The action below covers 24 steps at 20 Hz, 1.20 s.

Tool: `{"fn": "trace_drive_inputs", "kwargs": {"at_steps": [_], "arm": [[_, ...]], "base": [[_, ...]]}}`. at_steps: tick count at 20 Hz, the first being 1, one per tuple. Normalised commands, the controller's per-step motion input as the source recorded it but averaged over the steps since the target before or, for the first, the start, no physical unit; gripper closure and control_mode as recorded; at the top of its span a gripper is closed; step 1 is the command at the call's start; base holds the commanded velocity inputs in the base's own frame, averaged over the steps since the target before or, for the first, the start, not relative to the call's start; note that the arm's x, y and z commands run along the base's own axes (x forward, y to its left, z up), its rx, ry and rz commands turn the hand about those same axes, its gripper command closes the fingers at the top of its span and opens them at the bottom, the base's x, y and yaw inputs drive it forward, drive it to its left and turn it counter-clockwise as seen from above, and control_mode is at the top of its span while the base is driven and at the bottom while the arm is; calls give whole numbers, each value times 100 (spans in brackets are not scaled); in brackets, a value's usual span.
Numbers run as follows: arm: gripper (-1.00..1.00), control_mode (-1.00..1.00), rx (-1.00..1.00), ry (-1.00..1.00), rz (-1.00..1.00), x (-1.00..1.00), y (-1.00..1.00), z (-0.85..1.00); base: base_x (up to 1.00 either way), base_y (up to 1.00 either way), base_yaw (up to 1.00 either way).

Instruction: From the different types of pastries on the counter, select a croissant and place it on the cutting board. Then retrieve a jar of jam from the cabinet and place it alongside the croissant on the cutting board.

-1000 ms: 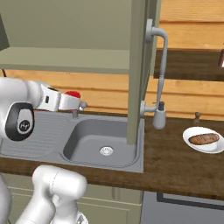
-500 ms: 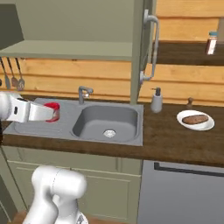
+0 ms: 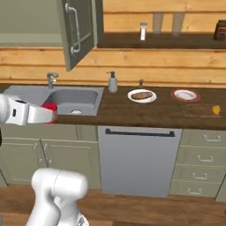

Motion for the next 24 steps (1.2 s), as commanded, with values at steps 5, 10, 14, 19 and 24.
{"fn": "trace_drive_inputs", "kwargs": {"at_steps": [5,10,14,19,24], "arm": [[100,100,0,0,0,0,0,0],[100,100,0,0,0,0,0,0],[100,100,0,0,0,0,0,0],[100,100,0,0,0,0,0,0],[100,100,0,0,0,0,0,0]], "base": [[50,-100,-13],[100,-84,-8],[100,-85,-1],[74,-59,8],[69,-34,23]]}}
